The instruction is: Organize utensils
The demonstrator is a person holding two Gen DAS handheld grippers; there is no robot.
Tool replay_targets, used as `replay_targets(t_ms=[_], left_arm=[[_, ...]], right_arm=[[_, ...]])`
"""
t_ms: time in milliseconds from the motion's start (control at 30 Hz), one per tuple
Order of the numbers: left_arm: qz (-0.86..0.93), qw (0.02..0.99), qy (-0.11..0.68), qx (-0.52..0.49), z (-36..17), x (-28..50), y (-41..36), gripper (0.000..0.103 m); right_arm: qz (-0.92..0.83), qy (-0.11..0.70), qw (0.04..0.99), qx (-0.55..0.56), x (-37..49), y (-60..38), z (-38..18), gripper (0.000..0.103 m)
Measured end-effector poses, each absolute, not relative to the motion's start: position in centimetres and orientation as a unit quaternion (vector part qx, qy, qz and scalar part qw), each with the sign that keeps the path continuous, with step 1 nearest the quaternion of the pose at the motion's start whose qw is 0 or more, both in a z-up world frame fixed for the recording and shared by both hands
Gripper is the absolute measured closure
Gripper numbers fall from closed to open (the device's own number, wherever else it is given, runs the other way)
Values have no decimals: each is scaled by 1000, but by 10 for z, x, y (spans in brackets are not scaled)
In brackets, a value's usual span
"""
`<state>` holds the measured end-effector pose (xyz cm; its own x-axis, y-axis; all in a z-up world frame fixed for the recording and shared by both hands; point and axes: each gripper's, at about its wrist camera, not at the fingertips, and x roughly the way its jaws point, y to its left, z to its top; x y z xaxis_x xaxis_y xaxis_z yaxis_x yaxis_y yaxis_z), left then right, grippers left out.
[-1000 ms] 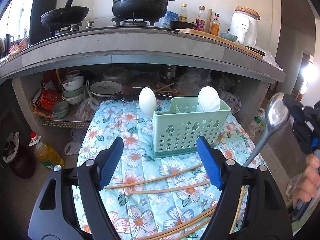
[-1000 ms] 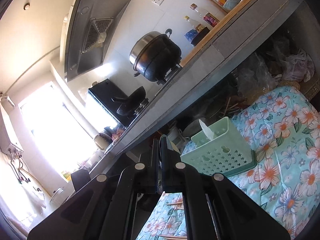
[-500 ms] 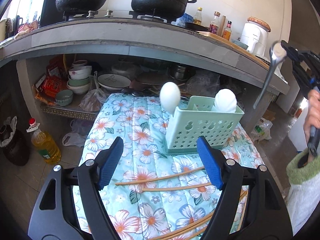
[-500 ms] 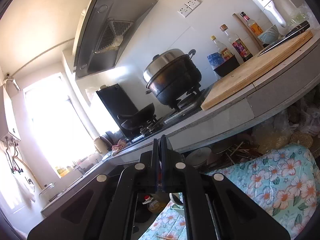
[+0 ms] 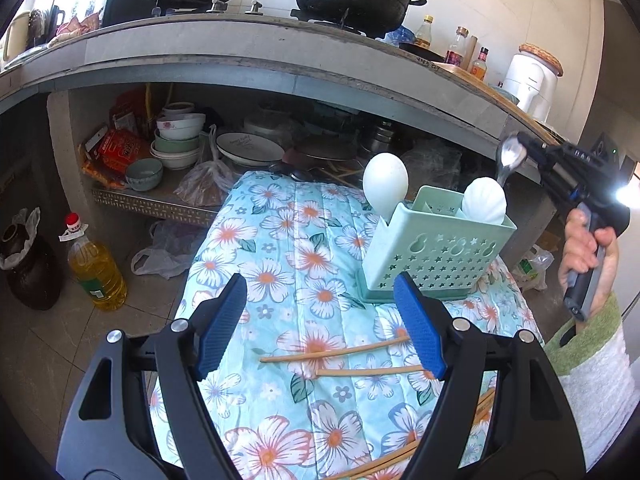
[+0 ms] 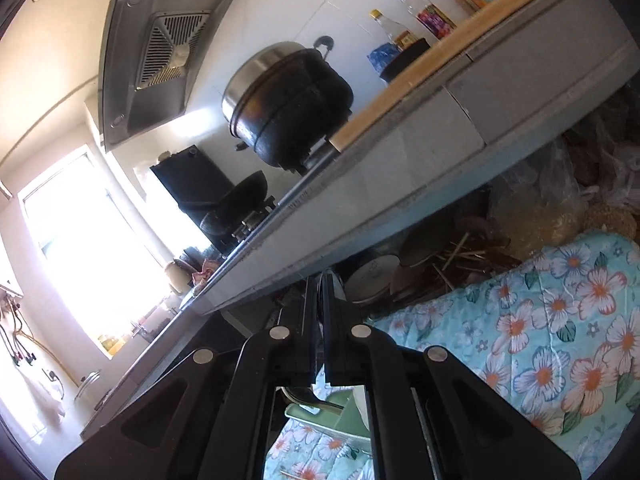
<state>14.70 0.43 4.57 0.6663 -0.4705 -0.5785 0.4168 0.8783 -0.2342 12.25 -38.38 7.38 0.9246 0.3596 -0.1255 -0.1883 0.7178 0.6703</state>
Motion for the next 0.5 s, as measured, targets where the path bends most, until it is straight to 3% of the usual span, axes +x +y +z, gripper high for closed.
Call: replay_targets(t_ms=[200,500], left_arm=[[-251,911,326,-36,47,141,-2,31],[-269,908,321,-26,52,124,-15,31]], right_arm=[[115,154,925,329,98,-379,53,96],[76,133,934,322,30,-383,59,96]])
